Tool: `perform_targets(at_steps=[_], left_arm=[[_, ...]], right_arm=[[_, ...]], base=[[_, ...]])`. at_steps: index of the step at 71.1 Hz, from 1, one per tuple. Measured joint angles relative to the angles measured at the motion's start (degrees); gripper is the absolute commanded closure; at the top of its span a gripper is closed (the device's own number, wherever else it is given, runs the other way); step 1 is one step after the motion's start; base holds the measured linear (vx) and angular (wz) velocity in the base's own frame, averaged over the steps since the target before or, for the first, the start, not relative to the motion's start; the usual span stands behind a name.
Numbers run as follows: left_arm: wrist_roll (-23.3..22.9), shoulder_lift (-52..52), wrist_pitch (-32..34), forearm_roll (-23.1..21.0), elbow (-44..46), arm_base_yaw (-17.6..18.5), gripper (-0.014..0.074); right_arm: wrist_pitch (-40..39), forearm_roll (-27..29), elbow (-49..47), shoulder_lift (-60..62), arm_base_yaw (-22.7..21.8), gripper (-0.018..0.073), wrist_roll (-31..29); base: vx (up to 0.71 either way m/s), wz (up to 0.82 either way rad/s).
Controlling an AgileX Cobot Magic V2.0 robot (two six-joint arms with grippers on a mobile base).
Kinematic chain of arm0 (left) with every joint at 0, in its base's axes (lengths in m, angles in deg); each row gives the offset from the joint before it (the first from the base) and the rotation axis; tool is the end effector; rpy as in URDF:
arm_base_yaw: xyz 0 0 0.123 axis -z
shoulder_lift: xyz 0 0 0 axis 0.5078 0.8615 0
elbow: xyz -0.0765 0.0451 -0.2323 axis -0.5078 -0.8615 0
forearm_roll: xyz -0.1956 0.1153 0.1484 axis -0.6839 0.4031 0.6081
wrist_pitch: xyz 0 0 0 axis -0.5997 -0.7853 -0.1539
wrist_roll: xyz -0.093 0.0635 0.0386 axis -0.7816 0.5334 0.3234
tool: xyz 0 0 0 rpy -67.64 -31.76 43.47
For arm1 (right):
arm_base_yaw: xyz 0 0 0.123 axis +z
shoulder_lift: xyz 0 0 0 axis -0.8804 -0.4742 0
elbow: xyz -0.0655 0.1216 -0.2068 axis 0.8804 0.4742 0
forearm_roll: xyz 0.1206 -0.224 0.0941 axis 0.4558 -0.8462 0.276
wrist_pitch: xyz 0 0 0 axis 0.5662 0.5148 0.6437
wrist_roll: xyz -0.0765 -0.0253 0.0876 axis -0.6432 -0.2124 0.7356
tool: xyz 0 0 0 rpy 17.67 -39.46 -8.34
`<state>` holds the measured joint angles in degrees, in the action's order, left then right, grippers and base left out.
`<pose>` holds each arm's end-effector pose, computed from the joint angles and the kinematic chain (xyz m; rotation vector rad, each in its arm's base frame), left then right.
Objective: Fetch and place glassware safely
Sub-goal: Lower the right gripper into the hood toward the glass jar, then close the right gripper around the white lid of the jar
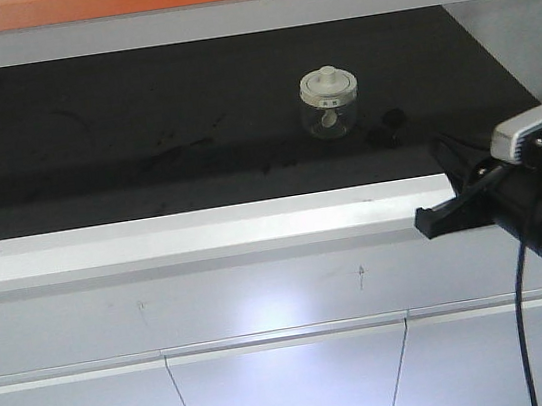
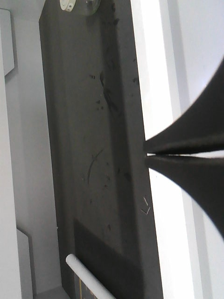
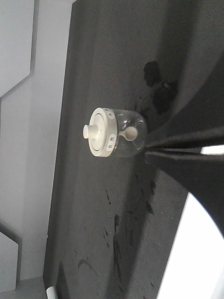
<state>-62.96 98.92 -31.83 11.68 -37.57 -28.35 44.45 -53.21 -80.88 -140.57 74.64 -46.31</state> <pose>0.1692 -0.0061 0.2811 0.0762 1.6895 0.0137 0.2917 0.0824 0.1904 -0.3262 1.6089 0.2326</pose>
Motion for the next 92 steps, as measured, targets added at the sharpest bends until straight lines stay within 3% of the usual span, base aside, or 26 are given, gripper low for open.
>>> perform_targets(at_steps=[11,34,42,56,64,92], left_arm=[[0.0,0.0,0.0,0.0,0.0,0.0,0.0603],[0.0,0.0,0.0,0.0,0.0,0.0,0.0603],[0.0,0.0,0.0,0.0,0.0,0.0,0.0603],[0.0,0.0,0.0,0.0,0.0,0.0,0.0603],[0.0,0.0,0.0,0.0,0.0,0.0,0.0603],[0.0,0.0,0.0,0.0,0.0,0.0,0.0603]], right_arm=[[-5.1,0.0,-7.3,-11.2,0.0,0.0563,-0.8],[-6.1,0.0,-22.7,-27.9,0.0,0.0513,-0.9],[-6.2,0.0,-27.0,-31.5,0.0,0.0424,-0.9],[-6.3,0.0,-33.8,-36.3,0.0,0.0187,-1.0],[-6.3,0.0,-36.7,-38.8,0.0,0.0109,-1.0],[-5.6,1.8,-45.4,-45.6,0.0,0.0095,-1.3]], base=[[0.00,0.00],[0.00,0.00],[0.00,0.00],[0.00,0.00],[0.00,0.00],[0.00,0.00]])
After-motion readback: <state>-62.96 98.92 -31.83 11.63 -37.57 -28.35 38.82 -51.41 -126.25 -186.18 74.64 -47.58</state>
